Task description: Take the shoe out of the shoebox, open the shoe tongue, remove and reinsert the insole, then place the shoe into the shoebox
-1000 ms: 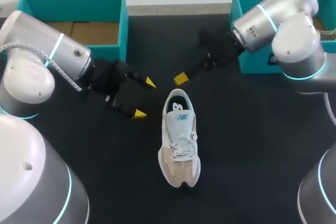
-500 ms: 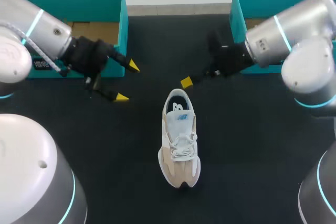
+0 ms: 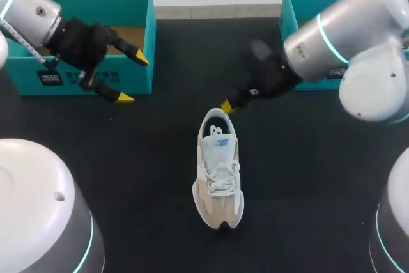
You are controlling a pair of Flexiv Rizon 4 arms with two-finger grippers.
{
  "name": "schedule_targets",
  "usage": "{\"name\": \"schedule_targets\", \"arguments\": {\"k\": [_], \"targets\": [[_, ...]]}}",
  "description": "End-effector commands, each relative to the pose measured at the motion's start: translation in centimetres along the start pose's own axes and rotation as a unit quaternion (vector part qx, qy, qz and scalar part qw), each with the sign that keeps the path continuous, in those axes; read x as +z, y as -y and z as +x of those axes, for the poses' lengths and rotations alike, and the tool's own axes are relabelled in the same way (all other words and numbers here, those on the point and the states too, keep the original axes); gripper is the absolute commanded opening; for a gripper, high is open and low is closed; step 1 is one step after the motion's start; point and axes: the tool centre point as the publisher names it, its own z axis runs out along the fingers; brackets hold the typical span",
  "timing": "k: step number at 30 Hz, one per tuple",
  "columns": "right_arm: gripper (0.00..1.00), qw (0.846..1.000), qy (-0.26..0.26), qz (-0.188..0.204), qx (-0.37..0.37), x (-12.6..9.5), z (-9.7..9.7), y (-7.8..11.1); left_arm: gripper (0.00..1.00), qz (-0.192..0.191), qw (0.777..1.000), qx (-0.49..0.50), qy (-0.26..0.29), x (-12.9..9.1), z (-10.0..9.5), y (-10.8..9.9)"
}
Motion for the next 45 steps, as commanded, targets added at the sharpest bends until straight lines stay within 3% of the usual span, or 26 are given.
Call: {"name": "schedule_targets", "arguments": {"k": [1, 7, 11, 13, 14, 22, 27, 45], "targets": [[0.0, 0.993, 0.116, 0.019, 0.001, 0.0, 0.4, -0.5, 1.0, -0.002, 1.0, 0.0, 0.001, 0.0, 0.2, 0.1], [0.0, 0.993, 0.116, 0.019, 0.001, 0.0, 0.4, -0.5, 1.0, -0.002, 1.0, 0.0, 0.001, 0.0, 0.2, 0.1], [0.0, 0.955, 0.287, -0.038, 0.067, 0.9, -1.8, -1.4, 1.0, -0.002, 1.0, 0.0, 0.001, 0.0, 0.2, 0.1], [0.0, 0.944, 0.32, -0.03, 0.076, 1.3, -2.1, -1.4, 1.0, -0.002, 1.0, 0.0, 0.001, 0.0, 0.2, 0.1], [0.0, 0.928, 0.362, -0.017, 0.085, 1.9, -2.5, -1.2, 1.0, -0.002, 1.0, 0.0, 0.001, 0.0, 0.2, 0.1], [0.0, 0.892, 0.417, -0.027, 0.171, 4.3, -2.4, 0.3, 1.0, -0.002, 1.0, 0.0, 0.001, 0.0, 0.2, 0.1], [0.0, 0.872, 0.454, 0.008, 0.181, 5.3, -1.9, 0.9, 1.0, -0.002, 1.0, 0.0, 0.001, 0.0, 0.2, 0.1], [0.0, 0.877, 0.436, 0.007, 0.201, 5.6, -2.0, 0.9, 1.0, -0.002, 1.0, 0.0, 0.001, 0.0, 0.2, 0.1]]}}
